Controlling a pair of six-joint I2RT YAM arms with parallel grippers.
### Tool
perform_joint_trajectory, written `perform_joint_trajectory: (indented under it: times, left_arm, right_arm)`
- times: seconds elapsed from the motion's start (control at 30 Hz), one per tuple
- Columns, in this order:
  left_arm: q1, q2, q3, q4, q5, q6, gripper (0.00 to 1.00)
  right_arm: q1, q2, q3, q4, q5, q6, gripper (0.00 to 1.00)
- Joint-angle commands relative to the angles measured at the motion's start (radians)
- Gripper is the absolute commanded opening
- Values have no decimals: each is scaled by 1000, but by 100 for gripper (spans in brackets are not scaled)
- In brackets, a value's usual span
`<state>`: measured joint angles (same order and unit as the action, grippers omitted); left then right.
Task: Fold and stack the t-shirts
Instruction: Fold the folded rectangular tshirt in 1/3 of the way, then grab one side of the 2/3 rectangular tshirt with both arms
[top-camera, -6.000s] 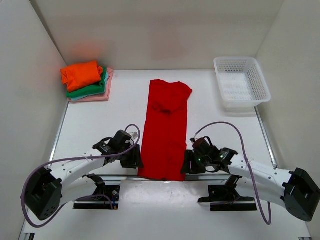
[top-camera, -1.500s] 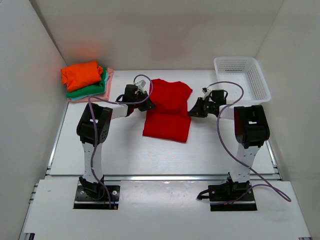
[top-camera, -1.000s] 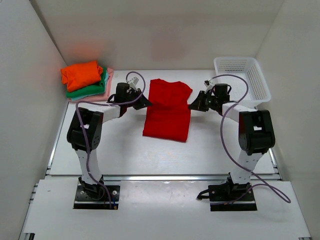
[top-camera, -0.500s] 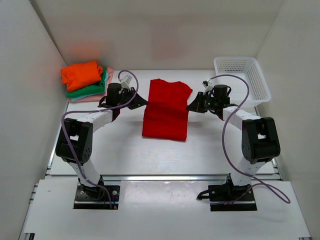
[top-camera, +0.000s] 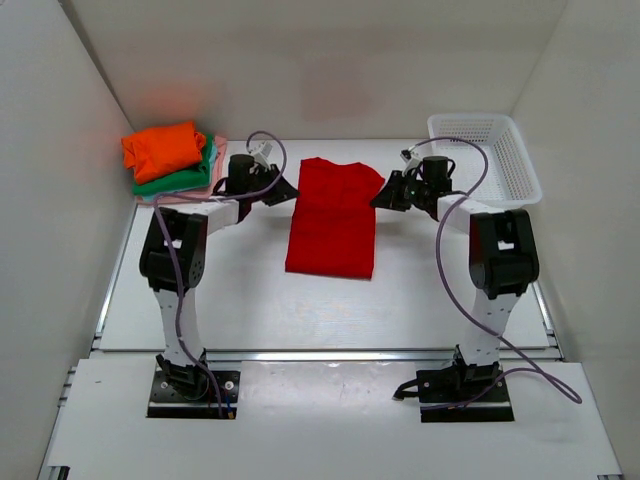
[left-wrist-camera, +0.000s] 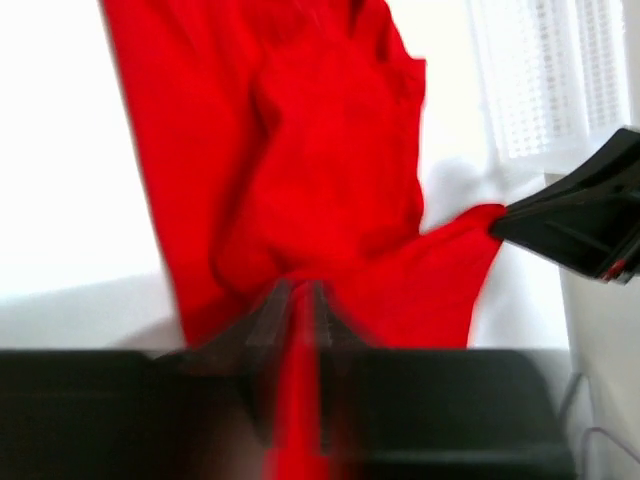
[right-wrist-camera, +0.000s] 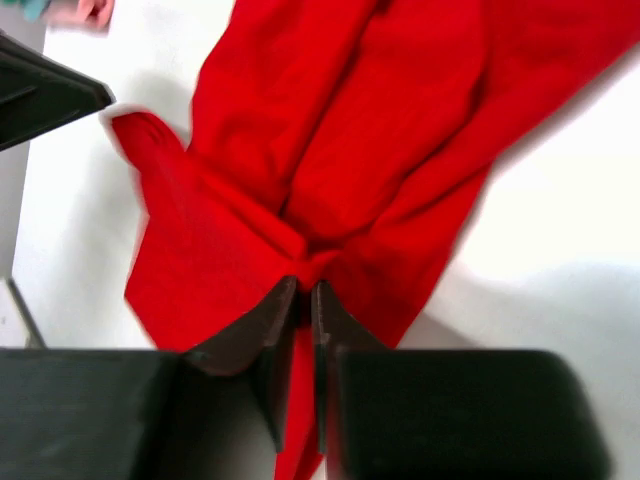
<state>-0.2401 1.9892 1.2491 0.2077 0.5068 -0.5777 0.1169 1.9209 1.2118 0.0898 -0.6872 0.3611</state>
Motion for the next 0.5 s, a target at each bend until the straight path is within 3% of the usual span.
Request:
perform_joint_trajectory:
  times: [0.0,0.03,0.07,0.13,0.2,0.33,0.47]
  left_arm:
    - [22,58,136,10,-37,33,8]
    - [31,81,163,15,-28,32,2]
    - [41,85,171,15,-16,19,3]
    - [62,67,136,47,4,-22,33]
    - [87,19,28,73,35,-34,29]
    - [84,-198,-222,55,38,-12,37]
    - [10,-442,-481,-22,-97,32,47]
  right_arm:
    - [-20,59,90,45,11,-42,13]
    - [-32,67,97,60,20,-42,14]
    - [-42,69,100,64,29,-44,17]
    - [-45,53,97,36,75,-44,27]
    - [-37,-9,42,7,95,-47,30]
    - [10,-173,-188,-21,179,-19,36]
    - [116,-399,-418,30,352,137,39]
